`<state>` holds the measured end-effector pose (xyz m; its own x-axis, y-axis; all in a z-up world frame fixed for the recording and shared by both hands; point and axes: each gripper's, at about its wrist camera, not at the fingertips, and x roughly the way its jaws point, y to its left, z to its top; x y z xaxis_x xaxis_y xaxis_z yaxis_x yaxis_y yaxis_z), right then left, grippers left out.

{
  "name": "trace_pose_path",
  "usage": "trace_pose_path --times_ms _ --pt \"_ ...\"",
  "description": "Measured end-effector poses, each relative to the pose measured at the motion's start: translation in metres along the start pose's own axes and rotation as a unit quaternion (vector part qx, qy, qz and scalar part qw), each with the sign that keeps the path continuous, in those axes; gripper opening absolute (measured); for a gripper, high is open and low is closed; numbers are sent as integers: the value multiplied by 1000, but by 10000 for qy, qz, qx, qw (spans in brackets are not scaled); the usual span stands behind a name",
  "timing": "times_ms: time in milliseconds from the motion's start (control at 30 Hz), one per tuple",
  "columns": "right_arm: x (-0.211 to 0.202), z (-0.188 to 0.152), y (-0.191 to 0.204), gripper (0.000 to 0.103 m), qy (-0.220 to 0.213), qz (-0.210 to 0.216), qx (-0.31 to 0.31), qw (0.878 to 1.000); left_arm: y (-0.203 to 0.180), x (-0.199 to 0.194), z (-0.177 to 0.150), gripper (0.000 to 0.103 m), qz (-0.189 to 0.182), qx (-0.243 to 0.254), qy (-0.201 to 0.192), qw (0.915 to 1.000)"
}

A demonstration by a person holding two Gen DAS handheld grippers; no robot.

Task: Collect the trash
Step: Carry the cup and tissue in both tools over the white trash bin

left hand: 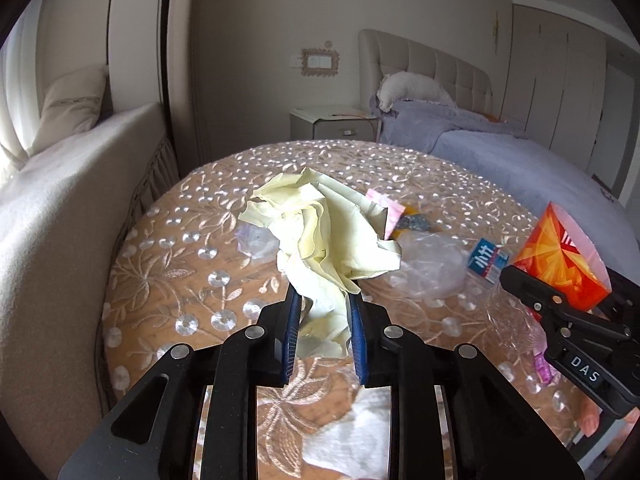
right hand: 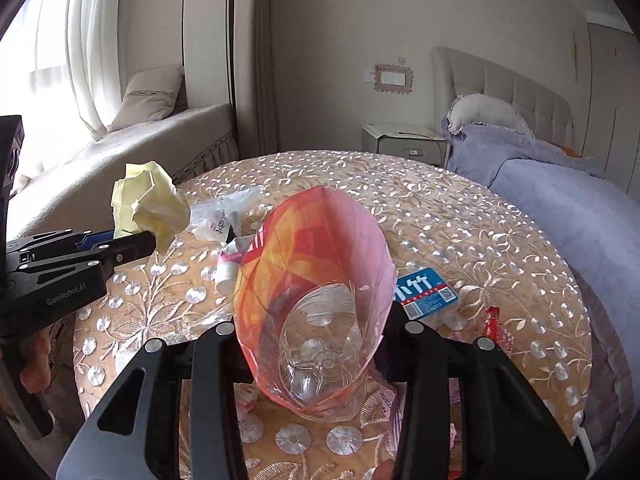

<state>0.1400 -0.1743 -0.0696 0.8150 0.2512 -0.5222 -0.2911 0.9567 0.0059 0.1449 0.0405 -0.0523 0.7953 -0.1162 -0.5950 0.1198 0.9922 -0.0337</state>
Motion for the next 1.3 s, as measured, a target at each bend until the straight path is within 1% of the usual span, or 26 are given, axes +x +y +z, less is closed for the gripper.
trace_pose_path --times_ms 200,300,467,667,800,900,1067,1133,1233,1300 --pt "-31 -2 -27 42 -281 -372 45 9989 -52 -16 3 22 -505 244 -209 9982" --pt "-50 -5 -49 42 -415 -626 140 9971 -84 -17 1 22 -790 441 -213 9957" --pt "-79 -15 -87 42 -520 -983 339 9932 -133 -15 -4 22 -1223 760 -173 9894" --pt "-112 -28 -127 42 -689 -1453 499 9857 -193 -13 -10 22 -1693 1185 -107 9784" --pt "-128 -40 -153 42 -704 -1776 639 9795 -232 -8 -12 22 -2089 1450 -21 9671" --pt "-137 -54 -170 42 -655 -2025 800 9738 -262 -2 -16 22 -2255 1694 83 9594" --pt "-153 -81 -212 42 -522 -2500 1184 9596 -312 12 -29 22 -2584 2049 364 9433" --pt "-161 -94 -228 42 -456 -2707 1285 9530 -336 19 -36 22 -2629 2245 529 9368" --pt "-172 -117 -253 42 -351 -3043 1418 9413 -370 29 -49 22 -2852 2480 772 9226" --pt "-175 -133 -270 42 -234 -3216 1577 9334 -399 31 -60 22 -3019 2654 888 9113"
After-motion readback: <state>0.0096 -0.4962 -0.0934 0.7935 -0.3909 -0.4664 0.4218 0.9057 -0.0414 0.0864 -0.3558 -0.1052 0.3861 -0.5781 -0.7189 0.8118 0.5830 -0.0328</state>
